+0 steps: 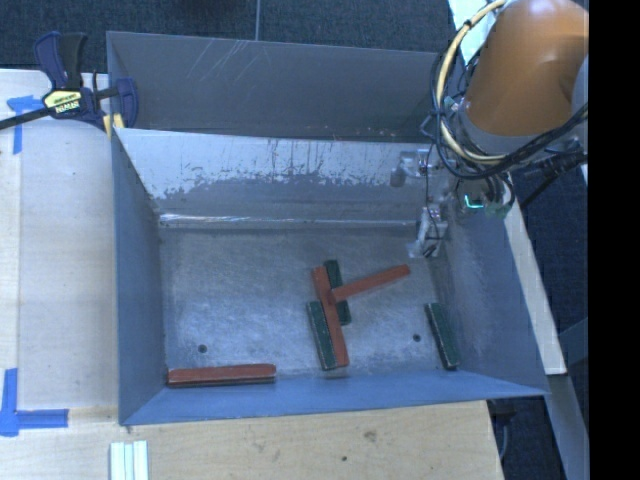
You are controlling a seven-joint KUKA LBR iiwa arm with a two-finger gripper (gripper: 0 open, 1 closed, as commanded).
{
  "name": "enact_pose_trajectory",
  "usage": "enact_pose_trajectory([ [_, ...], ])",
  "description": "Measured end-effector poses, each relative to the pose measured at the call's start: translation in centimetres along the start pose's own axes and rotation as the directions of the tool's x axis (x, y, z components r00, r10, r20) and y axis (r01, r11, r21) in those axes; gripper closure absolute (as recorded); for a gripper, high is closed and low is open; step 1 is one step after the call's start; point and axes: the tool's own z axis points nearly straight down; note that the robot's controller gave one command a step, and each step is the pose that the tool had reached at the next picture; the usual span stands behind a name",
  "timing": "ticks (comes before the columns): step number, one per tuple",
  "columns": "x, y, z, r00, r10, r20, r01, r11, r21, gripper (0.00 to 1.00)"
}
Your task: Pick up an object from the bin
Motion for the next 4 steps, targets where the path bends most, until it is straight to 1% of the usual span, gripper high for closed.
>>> enact_pose_trajectory([
  [1,1.7,3.1,17.9,0.972,-0.235,0.001,0.235,0.972,-0.001,0.00],
  [2,0.6,-1.2,14.4,0.992,-0.126,0.012,0.126,0.992,0.003,0.00],
  [3,-0.1,0.5,12.1,0.997,0.076,0.012,-0.076,0.997,-0.001,0.00],
  [4,-0.7,0.3,17.5,1.000,-0.016,0.000,0.016,1.000,0.001,0.00],
])
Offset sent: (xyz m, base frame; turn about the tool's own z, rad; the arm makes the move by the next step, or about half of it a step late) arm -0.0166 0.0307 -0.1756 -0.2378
